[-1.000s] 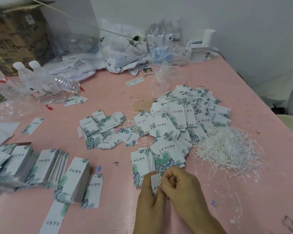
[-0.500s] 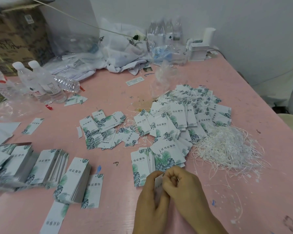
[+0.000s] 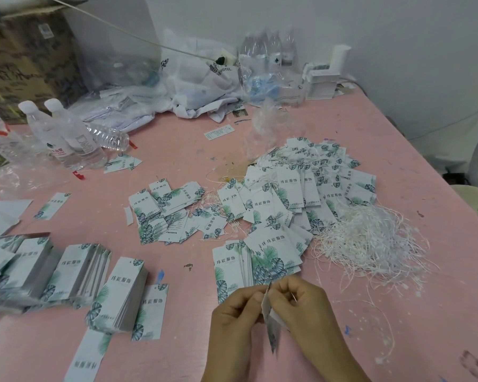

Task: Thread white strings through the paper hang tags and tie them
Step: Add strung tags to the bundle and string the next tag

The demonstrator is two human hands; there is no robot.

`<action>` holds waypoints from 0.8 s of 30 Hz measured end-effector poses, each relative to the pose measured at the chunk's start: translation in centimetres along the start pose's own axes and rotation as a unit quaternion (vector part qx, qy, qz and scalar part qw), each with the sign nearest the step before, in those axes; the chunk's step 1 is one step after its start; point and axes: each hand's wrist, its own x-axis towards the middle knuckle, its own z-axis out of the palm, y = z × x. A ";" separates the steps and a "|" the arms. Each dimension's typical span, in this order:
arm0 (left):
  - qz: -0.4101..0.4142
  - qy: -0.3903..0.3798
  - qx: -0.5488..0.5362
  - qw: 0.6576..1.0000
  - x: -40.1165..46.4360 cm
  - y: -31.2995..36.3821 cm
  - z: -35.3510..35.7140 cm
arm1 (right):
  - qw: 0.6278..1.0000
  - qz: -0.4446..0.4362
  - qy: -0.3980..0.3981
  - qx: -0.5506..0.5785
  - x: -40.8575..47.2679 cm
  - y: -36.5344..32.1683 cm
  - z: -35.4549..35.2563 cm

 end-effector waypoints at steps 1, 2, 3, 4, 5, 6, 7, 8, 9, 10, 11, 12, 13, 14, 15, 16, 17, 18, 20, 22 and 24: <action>0.016 0.010 0.007 1.000 0.0 0.2 0.0 | 1.000 0.001 0.001 -0.001 0.0 -0.1 -0.1; 0.030 0.021 0.012 0.999 -0.1 0.3 0.1 | 1.000 0.001 -0.001 -0.001 0.0 -0.1 -0.1; 0.041 0.027 0.023 0.999 -0.2 0.3 0.2 | 1.000 0.003 -0.008 0.002 -0.1 -0.2 -0.1; 0.044 0.033 0.030 0.998 -0.3 0.5 0.4 | 1.000 0.007 -0.019 0.007 -0.1 -0.3 -0.1; 0.051 0.043 0.043 0.997 -0.4 0.5 0.4 | 0.999 0.016 -0.031 0.018 -0.2 -0.3 -0.2; 0.058 0.050 0.049 0.996 -0.4 0.5 0.4 | 0.998 0.035 -0.042 0.040 -0.1 -0.3 -0.2; 0.068 0.057 0.053 0.995 -0.3 0.5 0.4 | 0.994 0.061 -0.049 0.074 -0.1 -0.2 -0.5; 0.073 0.070 0.058 0.993 -0.3 0.6 0.5 | 0.989 0.087 -0.053 0.112 0.0 0.0 -0.8; 0.074 0.082 0.053 0.992 -0.1 0.7 0.5 | 0.982 0.105 -0.053 0.147 0.1 0.3 -1.4; 0.063 0.096 0.027 0.993 0.0 0.9 0.5 | 0.976 0.118 -0.055 0.177 0.2 0.5 -2.1; 0.049 0.104 -0.012 0.993 0.2 1.0 0.4 | 0.968 0.129 -0.057 0.207 0.3 0.7 -2.8; 0.033 0.112 -0.049 0.992 0.4 1.1 0.2 | 0.959 0.139 -0.058 0.238 0.4 0.8 -3.5; 0.022 0.115 -0.083 0.990 0.6 1.0 0.0 | 0.950 0.150 -0.056 0.267 0.4 1.0 -4.2; 0.012 0.116 -0.113 0.987 0.7 1.1 -0.1 | 0.941 0.159 -0.051 0.294 0.4 1.1 -4.8; 0.006 0.115 -0.138 0.984 0.9 1.2 -0.3 | 0.933 0.166 -0.046 0.317 0.3 1.1 -5.3; 0.001 0.112 -0.162 0.980 0.9 1.3 -0.3 | 0.924 0.171 -0.041 0.338 0.2 1.1 -5.6; -0.002 0.110 -0.182 0.977 1.0 1.4 -0.3 | 0.917 0.174 -0.039 0.358 0.2 1.0 -5.8; -0.006 0.107 -0.198 0.974 1.0 1.6 -0.3 | 0.909 0.176 -0.040 0.375 0.0 0.9 -5.9; -0.013 0.104 -0.223 0.969 1.0 1.9 -0.3 | 0.892 0.178 -0.053 0.412 -0.2 0.6 -6.0; -0.015 0.107 -0.235 0.966 0.8 2.3 -0.3 | 0.866 0.184 -0.073 0.459 -0.3 0.3 -6.0; -0.007 0.105 -0.228 0.968 0.7 2.9 -0.2 | 0.852 0.182 -0.087 0.483 -0.4 -0.2 -6.0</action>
